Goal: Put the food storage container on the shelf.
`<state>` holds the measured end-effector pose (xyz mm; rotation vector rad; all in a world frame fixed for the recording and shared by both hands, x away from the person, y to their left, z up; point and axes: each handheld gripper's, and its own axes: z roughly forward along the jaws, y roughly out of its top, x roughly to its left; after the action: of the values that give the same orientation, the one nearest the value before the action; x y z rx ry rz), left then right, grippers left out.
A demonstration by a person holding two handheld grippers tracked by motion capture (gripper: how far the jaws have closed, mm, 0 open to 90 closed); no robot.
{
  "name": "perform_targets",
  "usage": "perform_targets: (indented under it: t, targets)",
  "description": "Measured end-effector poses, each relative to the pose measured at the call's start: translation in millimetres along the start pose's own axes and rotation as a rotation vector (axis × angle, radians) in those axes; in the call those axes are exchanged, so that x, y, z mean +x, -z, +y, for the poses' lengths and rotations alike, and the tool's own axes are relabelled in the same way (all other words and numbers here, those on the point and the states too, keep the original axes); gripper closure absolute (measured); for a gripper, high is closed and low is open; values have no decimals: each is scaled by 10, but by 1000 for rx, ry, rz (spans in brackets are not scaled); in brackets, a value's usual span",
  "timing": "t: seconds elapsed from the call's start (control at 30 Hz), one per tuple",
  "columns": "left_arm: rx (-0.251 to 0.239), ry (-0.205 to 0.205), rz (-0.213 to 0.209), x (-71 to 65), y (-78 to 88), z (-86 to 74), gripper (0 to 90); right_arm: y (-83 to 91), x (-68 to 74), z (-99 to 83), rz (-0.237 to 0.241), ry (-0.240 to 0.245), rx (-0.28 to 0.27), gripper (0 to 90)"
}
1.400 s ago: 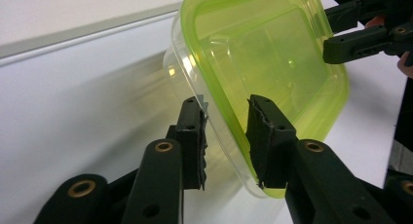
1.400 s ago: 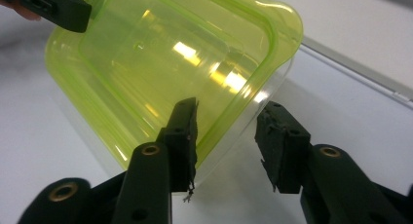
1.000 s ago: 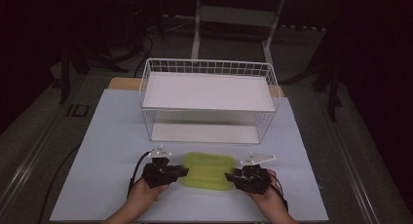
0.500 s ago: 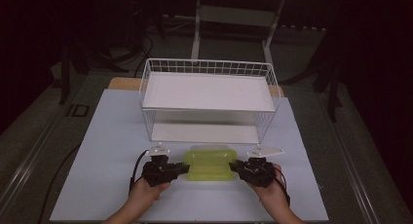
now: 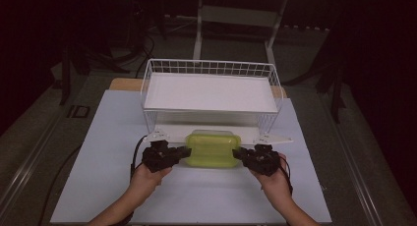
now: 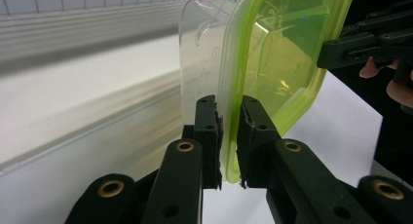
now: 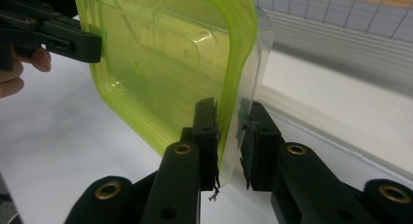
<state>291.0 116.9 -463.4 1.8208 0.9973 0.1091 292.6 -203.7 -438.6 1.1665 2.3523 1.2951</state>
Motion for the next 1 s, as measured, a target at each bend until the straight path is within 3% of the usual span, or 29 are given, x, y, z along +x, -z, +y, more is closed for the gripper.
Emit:
perform_targets:
  t: [0.37,0.47,0.6,1.0]
  targets:
    - [7,21,10,222,-224,34,809,-206,-177,74,-21,-45,18,781]
    - [16,32,10,268,-283,1,808,-266,-206,66,-30,-31,36,781]
    - [32,49,19,322,-357,-22,808,-349,-256,40,-34,-53,51,781]
    - [44,54,41,451,-513,-60,807,-544,-369,-10,-53,-55,65,776]
